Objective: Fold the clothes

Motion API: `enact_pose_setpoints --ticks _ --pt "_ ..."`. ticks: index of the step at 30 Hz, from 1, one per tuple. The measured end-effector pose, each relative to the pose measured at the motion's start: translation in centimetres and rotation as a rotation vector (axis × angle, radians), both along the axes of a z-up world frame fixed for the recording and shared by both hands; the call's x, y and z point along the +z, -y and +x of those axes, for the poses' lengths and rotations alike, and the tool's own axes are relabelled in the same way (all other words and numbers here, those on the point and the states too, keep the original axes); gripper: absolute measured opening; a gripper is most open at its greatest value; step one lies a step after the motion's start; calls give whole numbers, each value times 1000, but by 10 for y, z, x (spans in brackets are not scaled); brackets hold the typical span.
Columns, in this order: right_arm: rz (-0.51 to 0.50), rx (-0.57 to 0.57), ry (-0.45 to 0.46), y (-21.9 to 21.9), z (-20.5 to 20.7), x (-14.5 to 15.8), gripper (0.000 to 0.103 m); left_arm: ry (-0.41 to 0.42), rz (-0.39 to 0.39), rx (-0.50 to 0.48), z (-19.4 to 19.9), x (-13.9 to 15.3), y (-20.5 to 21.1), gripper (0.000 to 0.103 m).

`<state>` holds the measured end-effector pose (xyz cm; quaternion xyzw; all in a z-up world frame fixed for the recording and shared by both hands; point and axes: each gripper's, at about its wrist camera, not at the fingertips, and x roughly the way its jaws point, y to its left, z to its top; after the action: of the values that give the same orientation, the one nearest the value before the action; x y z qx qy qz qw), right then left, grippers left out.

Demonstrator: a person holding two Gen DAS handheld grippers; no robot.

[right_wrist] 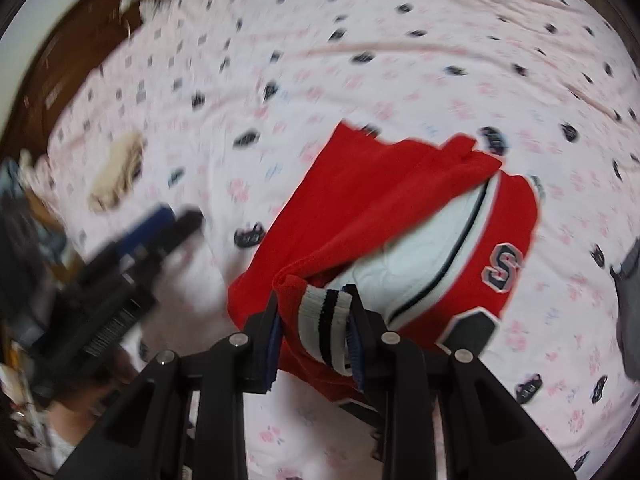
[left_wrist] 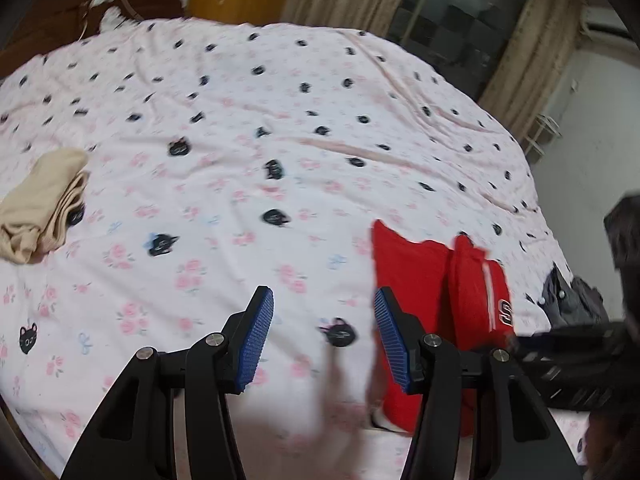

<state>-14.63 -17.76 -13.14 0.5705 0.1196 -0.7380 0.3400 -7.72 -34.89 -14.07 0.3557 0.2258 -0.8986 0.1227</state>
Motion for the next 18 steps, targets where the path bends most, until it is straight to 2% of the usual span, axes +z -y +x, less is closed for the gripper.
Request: enact_pose_setpoints --ticks 5,13,18 --pt "74 22 -39 22 13 -17 29 18 30 -43 -2 -5 0 48" --pt "33 37 -53 20 23 3 29 15 2 -79 -7 5 -8 48" --pt "88 64 -75 36 33 -24 29 27 -2 -86 -7 3 -6 48"
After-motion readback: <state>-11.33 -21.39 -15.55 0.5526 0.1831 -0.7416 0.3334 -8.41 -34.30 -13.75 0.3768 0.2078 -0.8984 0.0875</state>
